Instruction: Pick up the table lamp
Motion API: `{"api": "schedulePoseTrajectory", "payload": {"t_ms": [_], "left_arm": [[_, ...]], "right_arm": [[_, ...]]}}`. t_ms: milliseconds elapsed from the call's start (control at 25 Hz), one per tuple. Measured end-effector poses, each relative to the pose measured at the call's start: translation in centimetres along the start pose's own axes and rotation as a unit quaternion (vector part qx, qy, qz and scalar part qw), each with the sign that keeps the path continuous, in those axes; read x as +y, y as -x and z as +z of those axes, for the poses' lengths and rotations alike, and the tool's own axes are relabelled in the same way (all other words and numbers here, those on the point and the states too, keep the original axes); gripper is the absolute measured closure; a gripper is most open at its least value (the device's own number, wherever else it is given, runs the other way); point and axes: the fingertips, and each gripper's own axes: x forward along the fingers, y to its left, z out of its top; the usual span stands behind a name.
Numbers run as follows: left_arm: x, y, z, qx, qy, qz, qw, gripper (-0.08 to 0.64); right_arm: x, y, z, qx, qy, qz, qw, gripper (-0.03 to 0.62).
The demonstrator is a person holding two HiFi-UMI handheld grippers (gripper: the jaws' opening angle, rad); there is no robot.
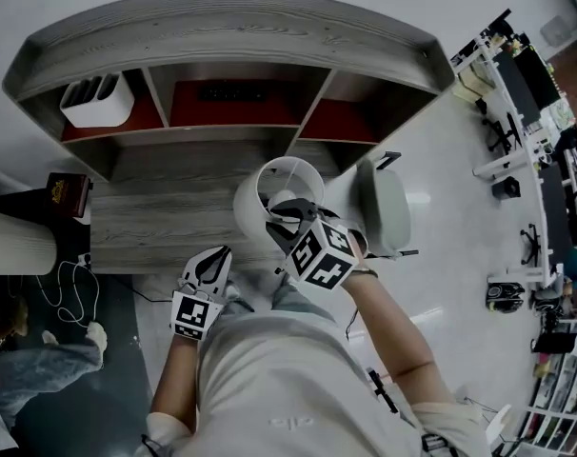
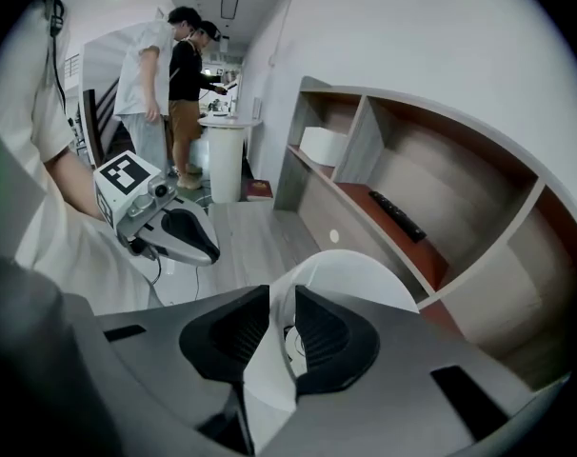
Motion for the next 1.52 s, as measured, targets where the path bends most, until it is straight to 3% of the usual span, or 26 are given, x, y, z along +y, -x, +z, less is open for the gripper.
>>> {"api": "schedulePoseTrajectory", "payload": {"t_ms": [200,560,760,1160,1520], "left_arm": [[0.5,-0.4,-0.6,0.005,0.002,-0.002,1.0000,0.543],[0.4,-2.8,-1.5,0.020,-0.005,-0.022,0.9995,0.541],[0.3,-5.0,-2.2,0.039,-0.008,-0.039,0.9985,0.487],[-0.2,-9.5,-3.6,0.071,-0.014,-0.062,0.9955,0.453],[-1.8,-12.9,-5.2,0.107,-0.029,-0.090,0.9897,0.420]], "right_arm": [[0.2,-0.7,-0.2,0.024,0.003,0.016,1.000,0.495],[-1.1,-0.1,-0.9,0.030,-0.042,0.060,0.997,0.518],[-3.1,1.3,-2.7,0.001,-0.095,0.059,0.994,0.522],[-7.4,3.9,-7.4,-0.046,-0.154,0.061,0.985,0.525],[-9.8,6.3,-12.3,-0.115,-0.208,0.075,0.968,0.529]]}}
